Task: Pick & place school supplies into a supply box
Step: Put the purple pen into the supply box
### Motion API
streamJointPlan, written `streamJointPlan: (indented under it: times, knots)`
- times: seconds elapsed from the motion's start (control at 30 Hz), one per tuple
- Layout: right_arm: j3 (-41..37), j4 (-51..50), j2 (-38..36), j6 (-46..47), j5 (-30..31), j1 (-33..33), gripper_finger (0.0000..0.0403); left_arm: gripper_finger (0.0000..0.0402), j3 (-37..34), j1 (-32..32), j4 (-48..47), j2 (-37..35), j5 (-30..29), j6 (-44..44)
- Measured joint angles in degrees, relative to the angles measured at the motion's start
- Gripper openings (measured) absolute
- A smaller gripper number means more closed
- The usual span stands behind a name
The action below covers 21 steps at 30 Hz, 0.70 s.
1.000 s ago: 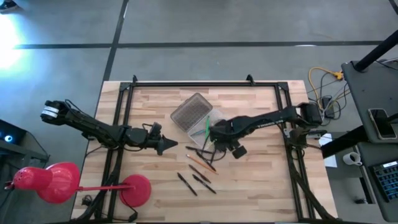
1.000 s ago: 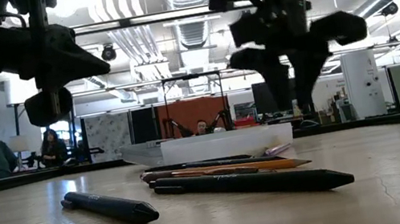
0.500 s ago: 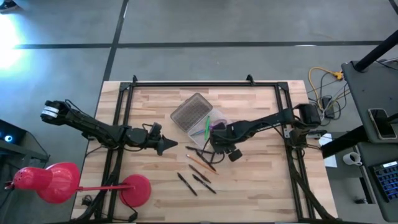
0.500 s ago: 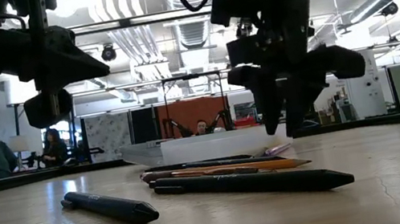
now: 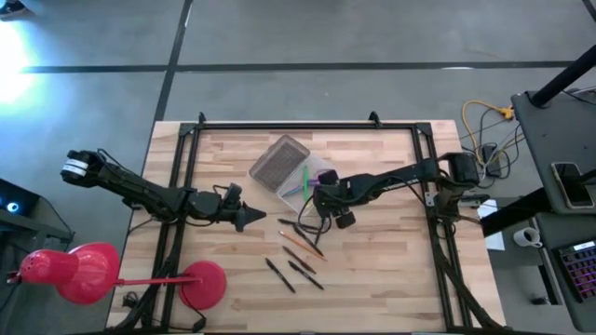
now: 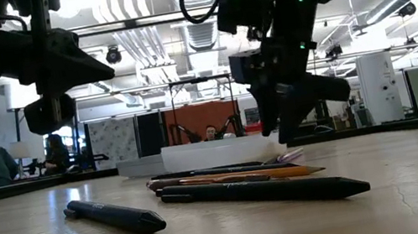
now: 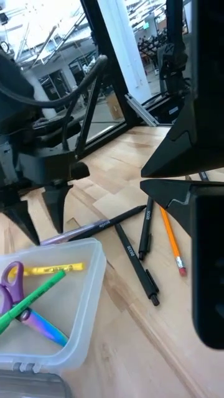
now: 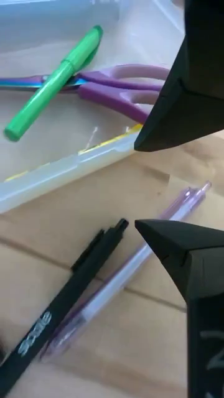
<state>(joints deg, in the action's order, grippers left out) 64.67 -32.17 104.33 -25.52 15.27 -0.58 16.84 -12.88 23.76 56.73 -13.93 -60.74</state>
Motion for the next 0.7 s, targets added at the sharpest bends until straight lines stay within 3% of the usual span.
streamJointPlan:
  times: [0.33,0.7]
  knots:
    - [-1.2,-4.1,0.0,-0.2,-8.2,-1.1,0.0184,0.0001,0.0,0.0,0.0,0.0,0.0,-0.9]
    - [-3.2,1.7,0.1,-2.5,-9.1,1.3,0.0178,0.0001,0.0,0.0,0.0,0.0,-1.4,-0.9]
